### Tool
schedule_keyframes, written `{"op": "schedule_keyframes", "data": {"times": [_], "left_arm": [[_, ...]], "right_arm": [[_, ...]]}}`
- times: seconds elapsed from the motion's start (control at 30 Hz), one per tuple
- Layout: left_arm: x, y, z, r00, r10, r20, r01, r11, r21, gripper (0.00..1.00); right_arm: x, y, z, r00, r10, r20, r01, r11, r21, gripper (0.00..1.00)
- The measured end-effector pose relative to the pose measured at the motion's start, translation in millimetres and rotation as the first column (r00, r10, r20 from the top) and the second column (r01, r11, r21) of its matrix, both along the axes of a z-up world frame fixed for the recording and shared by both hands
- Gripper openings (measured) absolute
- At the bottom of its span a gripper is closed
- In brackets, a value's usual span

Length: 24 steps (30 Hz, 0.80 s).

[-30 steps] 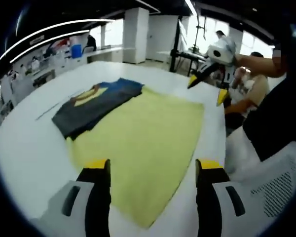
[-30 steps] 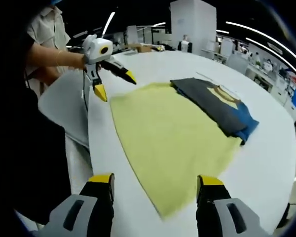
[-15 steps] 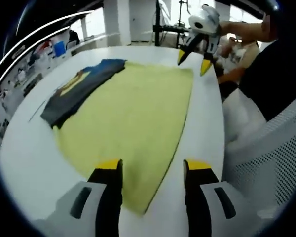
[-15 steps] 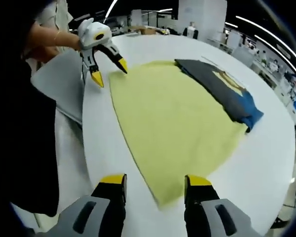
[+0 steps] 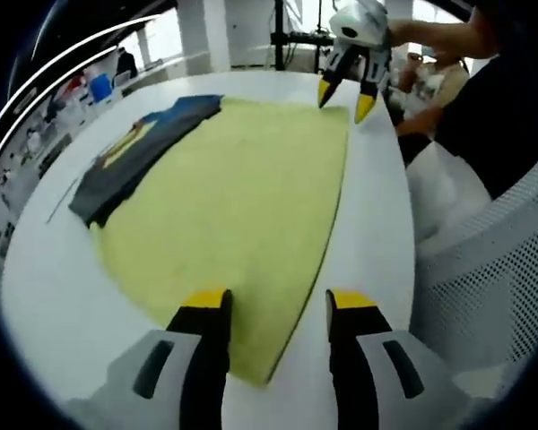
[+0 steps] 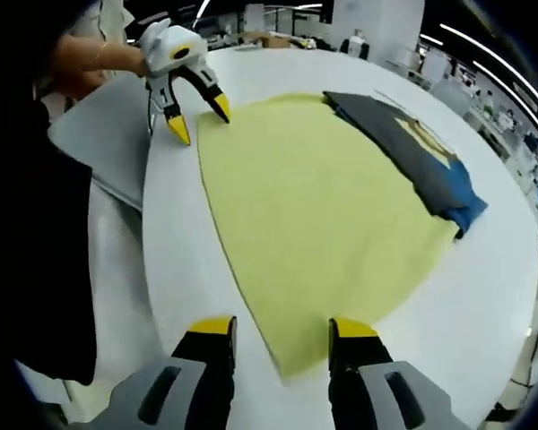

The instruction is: Fold the garment on the visible template until the final outline fits inside the template.

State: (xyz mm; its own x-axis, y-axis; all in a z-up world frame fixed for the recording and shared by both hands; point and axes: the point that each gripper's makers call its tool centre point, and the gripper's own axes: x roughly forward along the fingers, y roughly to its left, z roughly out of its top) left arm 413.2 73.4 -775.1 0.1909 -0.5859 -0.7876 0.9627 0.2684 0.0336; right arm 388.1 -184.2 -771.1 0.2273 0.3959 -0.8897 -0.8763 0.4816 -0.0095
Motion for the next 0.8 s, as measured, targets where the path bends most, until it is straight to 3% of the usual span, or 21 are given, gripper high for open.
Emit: {"op": "schedule_keyframes", "data": {"times": [0.17,0.37,0.6,0.73,0.77,0.8], "left_arm": [[2.4,-0.4,0.0,1.000,-0.007,-0.012,0.007,1.000,0.004,0.33],[8.1,1.2,-0.6,0.999,0.038,-0.014,-0.039,0.999,-0.020,0.26],[11.9,2.6,0.5,0.998,0.060,-0.008,-0.060,0.998,-0.020,0.18],[17.1,7.0,0.7,0.995,0.098,0.004,-0.098,0.995,-0.013,0.03],[17.7,7.4,1.0,0.994,0.112,-0.003,-0.112,0.994,-0.017,0.03],[15.3,5.9,1.4,0.987,0.153,-0.049,-0.155,0.987,-0.038,0.02]], "right_arm": [[3.2,-10.8,-8.9,1.000,0.001,-0.005,-0.001,0.998,-0.056,0.30],[8.5,-11.9,-8.2,0.999,-0.032,-0.012,0.032,0.999,-0.017,0.24],[21.5,-18.5,-7.2,0.993,-0.114,0.013,0.115,0.993,-0.013,0.06],[22.8,-19.8,-6.9,0.994,-0.108,0.033,0.109,0.994,-0.019,0.02],[23.2,-20.2,-6.7,0.993,-0.113,0.035,0.114,0.993,-0.017,0.01],[25.5,-22.1,-6.4,0.990,-0.135,0.045,0.136,0.991,-0.017,0.00]]}}
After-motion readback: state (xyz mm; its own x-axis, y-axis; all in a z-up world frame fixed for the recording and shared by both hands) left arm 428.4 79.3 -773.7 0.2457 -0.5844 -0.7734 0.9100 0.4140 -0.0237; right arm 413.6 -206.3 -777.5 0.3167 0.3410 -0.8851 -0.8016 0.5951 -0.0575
